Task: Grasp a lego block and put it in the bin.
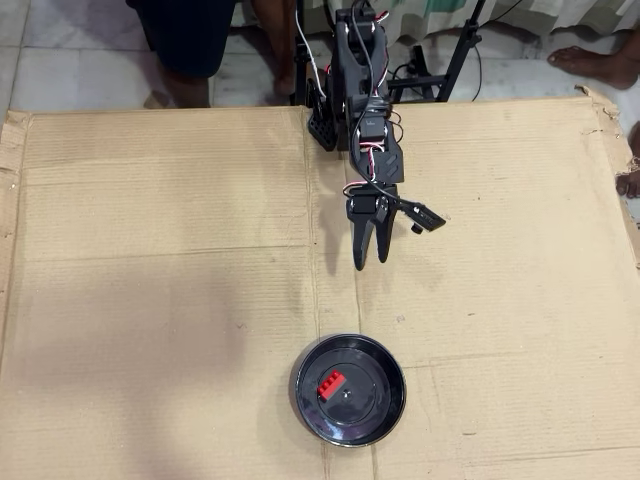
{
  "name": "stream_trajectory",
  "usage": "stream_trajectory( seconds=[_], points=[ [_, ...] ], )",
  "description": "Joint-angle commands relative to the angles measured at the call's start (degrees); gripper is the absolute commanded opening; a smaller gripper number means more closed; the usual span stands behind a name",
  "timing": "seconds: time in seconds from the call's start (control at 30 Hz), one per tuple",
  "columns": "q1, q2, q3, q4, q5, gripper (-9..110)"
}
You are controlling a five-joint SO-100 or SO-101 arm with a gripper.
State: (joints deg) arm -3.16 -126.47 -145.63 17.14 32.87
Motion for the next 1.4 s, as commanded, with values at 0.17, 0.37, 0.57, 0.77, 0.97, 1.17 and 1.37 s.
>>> stream_trajectory(
  seconds=[0.17,0.37,0.57,0.77,0.97,1.17,1.37],
  points=[
    [1.1,-15.0,-16.1,-10.1,-0.2,33],
    [1.1,-26.8,-26.6,-10.4,-0.1,33],
    [1.1,-39.6,-37.8,-10.0,-0.4,33],
    [1.1,-49.0,-40.3,-0.6,0.2,33],
    [1.1,-55.6,-40.3,9.0,-0.6,33],
    [1.1,-61.6,-40.3,14.4,-7.1,32],
    [1.1,-68.0,-40.2,22.4,-21.0,14]
  ],
)
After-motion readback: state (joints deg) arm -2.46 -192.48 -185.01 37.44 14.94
